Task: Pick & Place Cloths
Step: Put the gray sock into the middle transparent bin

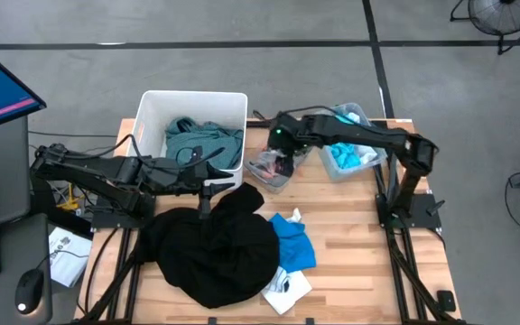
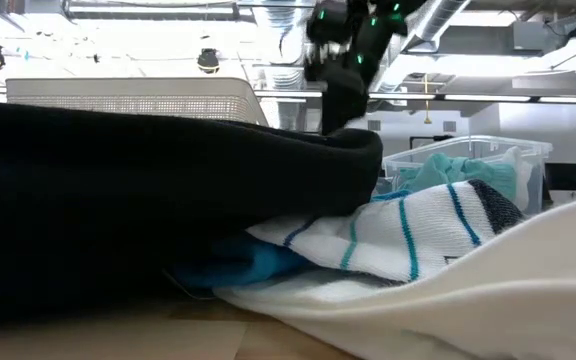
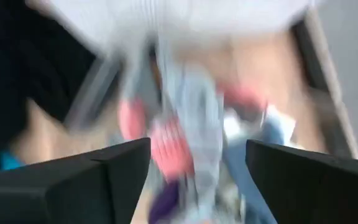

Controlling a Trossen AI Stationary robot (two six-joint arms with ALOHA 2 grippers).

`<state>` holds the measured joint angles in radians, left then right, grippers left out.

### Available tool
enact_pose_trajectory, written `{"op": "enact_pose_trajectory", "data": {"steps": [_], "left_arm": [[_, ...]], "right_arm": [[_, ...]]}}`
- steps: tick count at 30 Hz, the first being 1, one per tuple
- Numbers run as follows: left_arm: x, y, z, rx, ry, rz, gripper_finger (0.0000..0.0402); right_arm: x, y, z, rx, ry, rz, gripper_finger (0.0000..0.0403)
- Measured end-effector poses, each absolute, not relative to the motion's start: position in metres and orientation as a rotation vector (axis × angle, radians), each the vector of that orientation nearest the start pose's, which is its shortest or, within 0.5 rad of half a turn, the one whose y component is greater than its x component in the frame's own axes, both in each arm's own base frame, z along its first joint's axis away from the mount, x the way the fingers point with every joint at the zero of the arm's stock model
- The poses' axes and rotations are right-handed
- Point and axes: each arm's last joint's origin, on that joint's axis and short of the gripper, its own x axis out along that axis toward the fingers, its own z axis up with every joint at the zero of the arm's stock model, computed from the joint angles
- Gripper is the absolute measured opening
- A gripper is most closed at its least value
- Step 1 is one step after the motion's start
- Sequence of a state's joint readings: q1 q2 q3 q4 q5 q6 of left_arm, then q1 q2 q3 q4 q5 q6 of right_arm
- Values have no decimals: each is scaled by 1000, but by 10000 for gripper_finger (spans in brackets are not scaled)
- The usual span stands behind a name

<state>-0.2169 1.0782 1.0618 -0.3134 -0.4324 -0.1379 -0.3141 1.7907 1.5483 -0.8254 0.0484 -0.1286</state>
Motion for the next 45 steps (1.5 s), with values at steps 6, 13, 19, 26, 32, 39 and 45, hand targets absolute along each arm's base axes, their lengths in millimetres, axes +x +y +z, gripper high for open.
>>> {"op": "enact_pose_trajectory", "data": {"steps": [6,13,19,26,32,39,45], "left_arm": [[227,-38,362,-30,299,235,99],[227,-38,361,-31,299,235,99],[227,-38,361,-31,300,235,99],[227,-38,361,-30,302,235,99],[227,-38,361,-29,306,235,99],[227,-38,361,-28,308,235,99],[227,-38,361,-28,309,235,99]], "right_arm": [[375,-106,297,61,824,-182,179],[393,-122,259,178,859,-60,22],[401,-134,228,262,908,-15,5],[413,-133,193,317,971,17,3],[412,-140,169,354,1049,1,2],[411,-143,164,338,1074,-22,2],[403,-137,198,387,1010,10,1]]}}
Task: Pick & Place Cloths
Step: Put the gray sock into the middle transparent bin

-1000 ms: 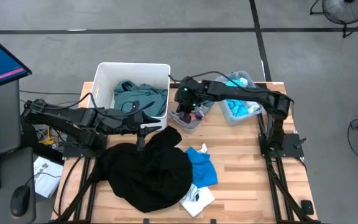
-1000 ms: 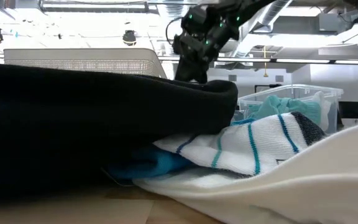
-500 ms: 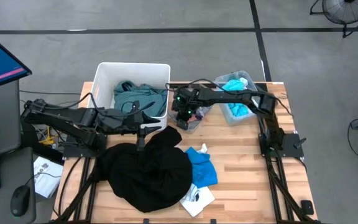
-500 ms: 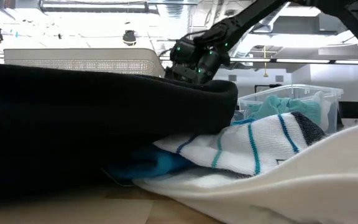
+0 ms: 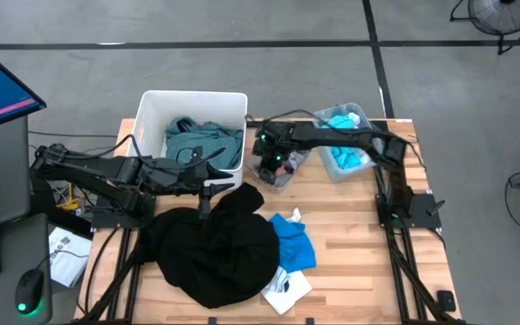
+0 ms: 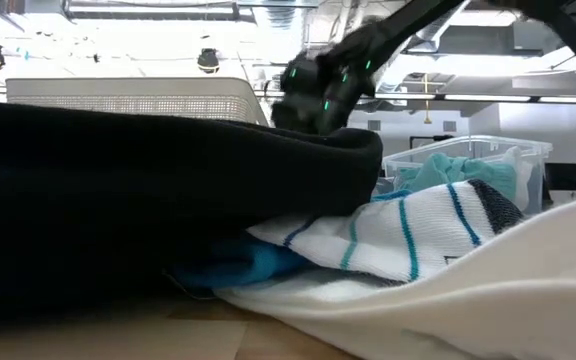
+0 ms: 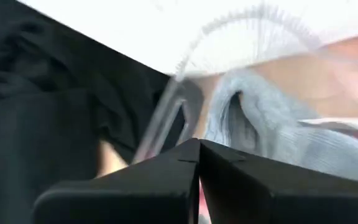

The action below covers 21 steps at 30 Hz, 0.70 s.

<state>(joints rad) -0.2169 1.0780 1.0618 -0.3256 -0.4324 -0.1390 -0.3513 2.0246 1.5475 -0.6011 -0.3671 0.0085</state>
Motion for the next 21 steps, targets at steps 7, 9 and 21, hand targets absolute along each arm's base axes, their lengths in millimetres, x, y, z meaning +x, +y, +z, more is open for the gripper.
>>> {"op": "enact_pose_trajectory", "data": {"steps": [7,9,21], "left_arm": [[227,-38,361,-27,309,235,99],[227,-38,361,-27,309,235,99],[227,-38,361,-28,308,235,99]], "right_arm": [[377,-122,262,263,962,-178,1],[371,-122,269,213,983,-309,1],[368,-134,178,336,1314,-479,0]]}}
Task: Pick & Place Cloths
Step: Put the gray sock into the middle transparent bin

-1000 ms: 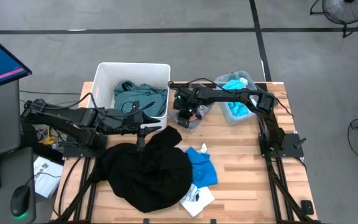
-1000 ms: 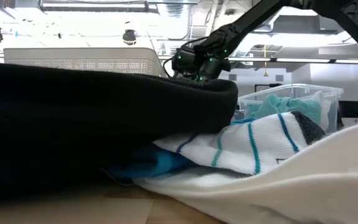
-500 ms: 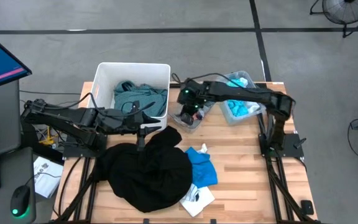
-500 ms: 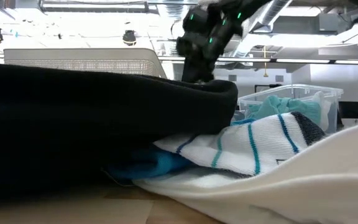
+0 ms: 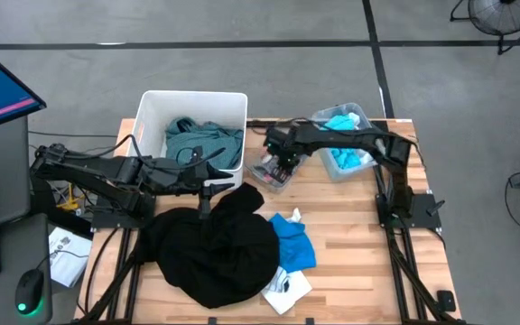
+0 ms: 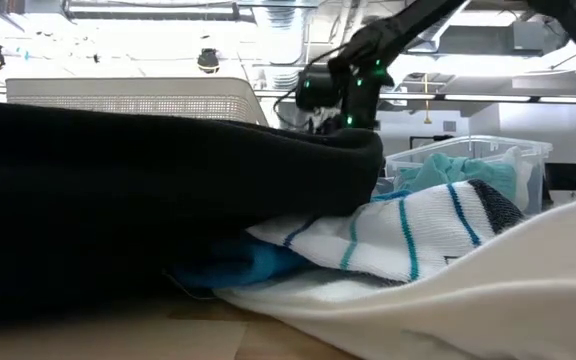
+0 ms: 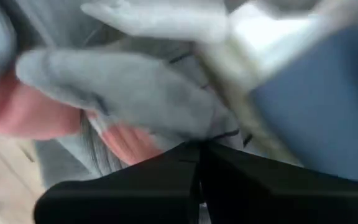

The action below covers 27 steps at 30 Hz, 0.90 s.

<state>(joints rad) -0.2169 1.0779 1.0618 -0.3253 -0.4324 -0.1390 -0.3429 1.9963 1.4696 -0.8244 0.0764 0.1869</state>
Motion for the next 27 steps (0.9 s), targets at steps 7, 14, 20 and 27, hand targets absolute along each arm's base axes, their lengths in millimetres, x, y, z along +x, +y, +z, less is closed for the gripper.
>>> {"op": "enact_pose_trajectory", "data": {"steps": [7,14,20,27], "left_arm": [[227,-38,361,-28,308,235,99],[227,-38,361,-28,309,235,99],[227,-38,361,-29,306,235,99],[227,-38,361,-30,303,235,99]], "right_arm": [[369,-125,157,348,1396,-472,0],[359,-119,215,322,1223,-468,0],[338,-126,262,236,1069,-670,0],[334,-149,260,175,1039,-859,0]]}}
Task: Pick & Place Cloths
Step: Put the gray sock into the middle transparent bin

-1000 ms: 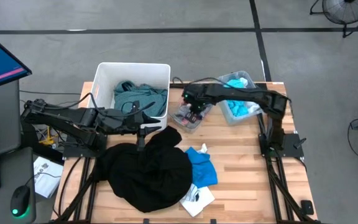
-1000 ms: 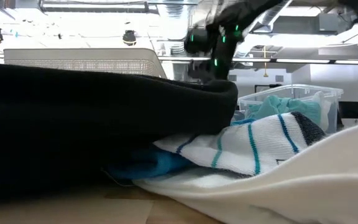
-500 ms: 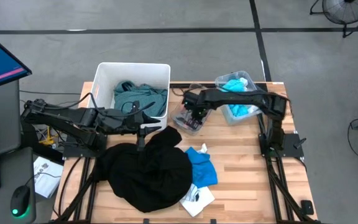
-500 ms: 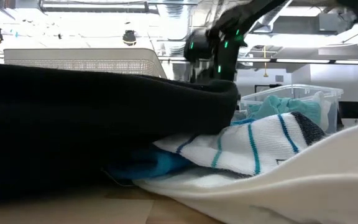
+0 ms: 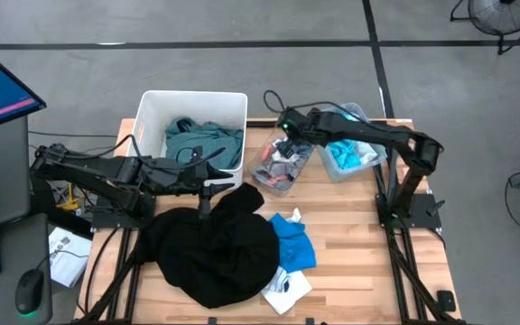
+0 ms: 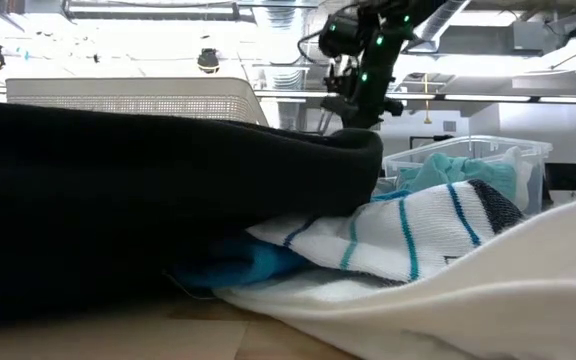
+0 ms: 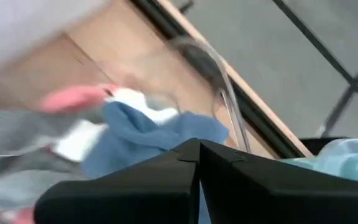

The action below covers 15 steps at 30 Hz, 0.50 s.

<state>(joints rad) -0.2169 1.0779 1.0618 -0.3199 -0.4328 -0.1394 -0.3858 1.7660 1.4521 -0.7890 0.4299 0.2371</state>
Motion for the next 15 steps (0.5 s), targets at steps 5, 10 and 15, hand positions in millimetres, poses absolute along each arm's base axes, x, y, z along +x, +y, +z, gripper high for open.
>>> {"op": "enact_pose_trajectory", "data": {"steps": [5,10,15], "left_arm": [[227,-38,361,-30,303,235,99],[227,-38,361,-30,303,235,99],[227,-38,361,-30,304,236,99]], "right_arm": [[349,-147,210,153,1227,-836,0],[362,-137,163,118,1385,-789,0],[366,-136,144,101,1451,-732,0]]}}
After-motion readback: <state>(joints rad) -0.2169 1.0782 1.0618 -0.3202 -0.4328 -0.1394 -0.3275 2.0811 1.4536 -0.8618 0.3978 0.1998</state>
